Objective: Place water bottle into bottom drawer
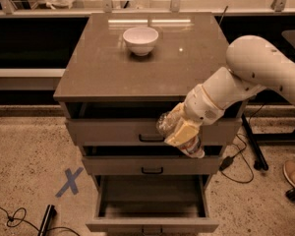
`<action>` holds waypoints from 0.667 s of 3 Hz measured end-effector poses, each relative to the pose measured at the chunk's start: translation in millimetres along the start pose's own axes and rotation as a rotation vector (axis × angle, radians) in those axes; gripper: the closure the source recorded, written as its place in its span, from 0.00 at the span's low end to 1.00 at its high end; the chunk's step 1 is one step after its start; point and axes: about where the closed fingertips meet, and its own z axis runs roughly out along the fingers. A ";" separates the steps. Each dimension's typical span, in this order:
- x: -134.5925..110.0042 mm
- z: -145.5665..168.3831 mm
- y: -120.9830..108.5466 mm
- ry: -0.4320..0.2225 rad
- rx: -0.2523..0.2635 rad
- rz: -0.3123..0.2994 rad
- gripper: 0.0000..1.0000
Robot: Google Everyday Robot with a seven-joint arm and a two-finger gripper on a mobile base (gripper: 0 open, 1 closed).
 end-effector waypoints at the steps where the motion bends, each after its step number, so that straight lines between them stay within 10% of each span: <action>1: 9.0 10.8 -5.8 0.016 0.040 0.047 1.00; 2: 50.8 59.6 5.4 0.000 0.060 0.143 1.00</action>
Offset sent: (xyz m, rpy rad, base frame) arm -0.0003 -0.0050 -0.2095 0.0346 -0.0172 -0.4460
